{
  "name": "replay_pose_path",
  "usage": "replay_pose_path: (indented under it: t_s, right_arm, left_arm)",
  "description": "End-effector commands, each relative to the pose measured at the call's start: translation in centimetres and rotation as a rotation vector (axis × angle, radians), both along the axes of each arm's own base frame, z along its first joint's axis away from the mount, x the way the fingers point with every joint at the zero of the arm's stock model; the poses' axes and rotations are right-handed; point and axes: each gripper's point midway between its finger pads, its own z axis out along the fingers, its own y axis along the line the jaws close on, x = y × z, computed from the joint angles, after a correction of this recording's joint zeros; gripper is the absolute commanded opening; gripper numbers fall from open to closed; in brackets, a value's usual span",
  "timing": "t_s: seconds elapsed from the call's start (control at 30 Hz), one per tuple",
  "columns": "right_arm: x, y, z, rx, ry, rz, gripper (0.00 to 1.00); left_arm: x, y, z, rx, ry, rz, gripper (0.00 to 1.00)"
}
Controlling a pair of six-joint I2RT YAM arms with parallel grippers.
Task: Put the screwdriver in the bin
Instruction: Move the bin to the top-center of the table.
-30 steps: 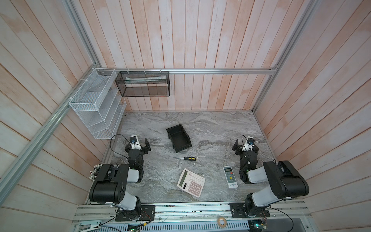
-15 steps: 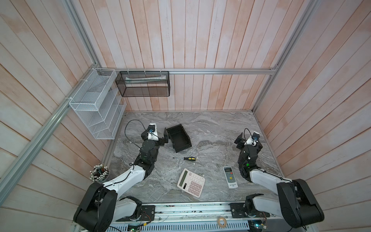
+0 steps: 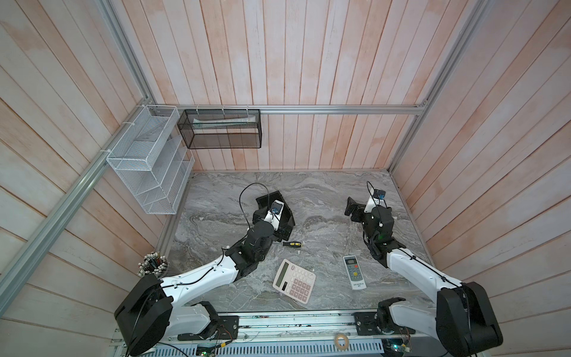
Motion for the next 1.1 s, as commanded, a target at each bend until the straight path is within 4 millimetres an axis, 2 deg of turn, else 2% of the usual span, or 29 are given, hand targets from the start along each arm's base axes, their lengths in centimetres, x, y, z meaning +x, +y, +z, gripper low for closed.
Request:
replay_pose_path:
  t_s: [0.0,0.1,0.23,0.3,0.43,0.57,0.67,0.73,0.87,0.97,1.07]
  right_arm:
    - [0.2,3.5,-2.2,-0.003,0.124,0.119,0.98]
    - [1.5,7.5,-3.0,-0.037,0.185,0.212,1.00]
    - [2.9,14.4,-4.4,-0.091,0.254,0.346,0.95]
    - [3.4,16.9,-5.0,-0.097,0.267,0.389,0.95]
    - [4.0,21.1,-5.8,-0.094,0.282,0.446,0.93]
    - [4.3,25.2,-7.9,-0.101,0.323,0.507,0.88]
    - [4.9,27.5,-9.1,-0.117,0.342,0.528,0.81]
    - [5.2,28.2,-10.3,-0.133,0.368,0.529,0.72]
    - [6.0,27.5,-12.2,-0.166,0.402,0.471,0.60]
    - [5.8,27.3,-12.5,-0.162,0.408,0.471,0.46]
    - [5.6,25.8,-11.8,-0.188,0.380,0.428,0.32]
  left_arm:
    - [-1.0,0.1,-0.1,-0.049,0.032,-0.027,1.00]
    - [-1.1,1.5,-0.9,-0.122,0.097,0.048,1.00]
    - [-1.6,1.4,-2.2,-0.199,0.233,0.011,1.00]
    - [-1.6,2.0,-2.9,-0.215,0.276,0.031,1.00]
    - [-2.2,3.4,-3.2,-0.265,0.307,0.050,1.00]
    - [-2.4,5.5,-3.9,-0.356,0.340,0.075,1.00]
    - [-2.3,6.6,-4.7,-0.415,0.379,0.082,1.00]
    - [-2.4,6.9,-5.1,-0.423,0.396,0.085,1.00]
    - [-2.7,6.6,-5.4,-0.432,0.411,0.065,1.00]
    - [-2.9,6.1,-5.7,-0.448,0.429,0.039,1.00]
    - [-2.8,5.8,-6.0,-0.460,0.446,0.039,1.00]
